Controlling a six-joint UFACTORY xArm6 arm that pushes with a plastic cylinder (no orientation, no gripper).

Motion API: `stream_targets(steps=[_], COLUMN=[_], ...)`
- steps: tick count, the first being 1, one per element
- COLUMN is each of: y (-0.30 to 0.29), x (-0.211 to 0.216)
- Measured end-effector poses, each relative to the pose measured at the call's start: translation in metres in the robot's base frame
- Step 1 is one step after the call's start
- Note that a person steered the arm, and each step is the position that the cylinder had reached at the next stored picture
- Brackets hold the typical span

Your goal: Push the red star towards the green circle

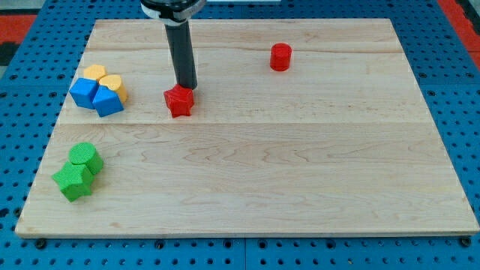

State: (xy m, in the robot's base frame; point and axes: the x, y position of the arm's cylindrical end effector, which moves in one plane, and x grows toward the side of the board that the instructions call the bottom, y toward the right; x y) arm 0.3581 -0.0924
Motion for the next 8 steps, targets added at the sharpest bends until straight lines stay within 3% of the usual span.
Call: stream_targets(steps=[5, 6, 8], y=[0.000, -0.048, -0.076], x=[0.115, 0.134, 0.135])
